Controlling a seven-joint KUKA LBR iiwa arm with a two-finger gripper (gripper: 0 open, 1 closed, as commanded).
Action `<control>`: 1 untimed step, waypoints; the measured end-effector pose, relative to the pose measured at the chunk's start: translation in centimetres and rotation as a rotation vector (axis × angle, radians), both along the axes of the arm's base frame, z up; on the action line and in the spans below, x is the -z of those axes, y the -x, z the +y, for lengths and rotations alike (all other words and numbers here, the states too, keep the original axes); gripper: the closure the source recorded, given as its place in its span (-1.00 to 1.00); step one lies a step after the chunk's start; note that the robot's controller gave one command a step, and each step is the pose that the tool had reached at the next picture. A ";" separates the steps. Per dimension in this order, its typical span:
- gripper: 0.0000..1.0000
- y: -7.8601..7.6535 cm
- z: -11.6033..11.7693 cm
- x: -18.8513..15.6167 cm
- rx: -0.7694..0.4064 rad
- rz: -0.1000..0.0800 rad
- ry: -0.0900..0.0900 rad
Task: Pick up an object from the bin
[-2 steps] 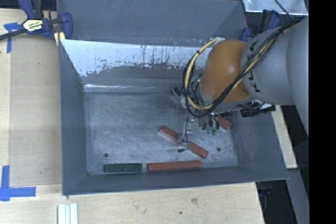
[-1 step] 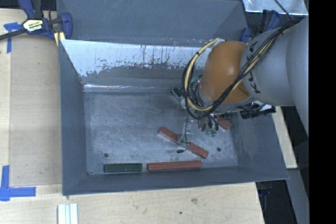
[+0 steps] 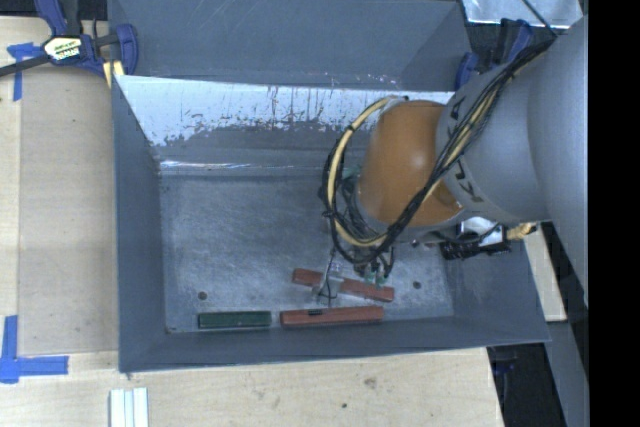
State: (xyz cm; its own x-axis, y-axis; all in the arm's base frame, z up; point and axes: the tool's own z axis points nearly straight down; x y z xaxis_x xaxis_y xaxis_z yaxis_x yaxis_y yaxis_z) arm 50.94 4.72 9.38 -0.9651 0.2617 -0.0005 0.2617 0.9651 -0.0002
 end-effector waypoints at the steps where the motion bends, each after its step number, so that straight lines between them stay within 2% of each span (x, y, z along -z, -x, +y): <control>1: 1.00 2.1 0.6 2.3 -0.062 -0.004 -0.001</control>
Offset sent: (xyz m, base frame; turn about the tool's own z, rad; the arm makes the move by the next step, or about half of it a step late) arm 0.0000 0.0000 0.0000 0.0000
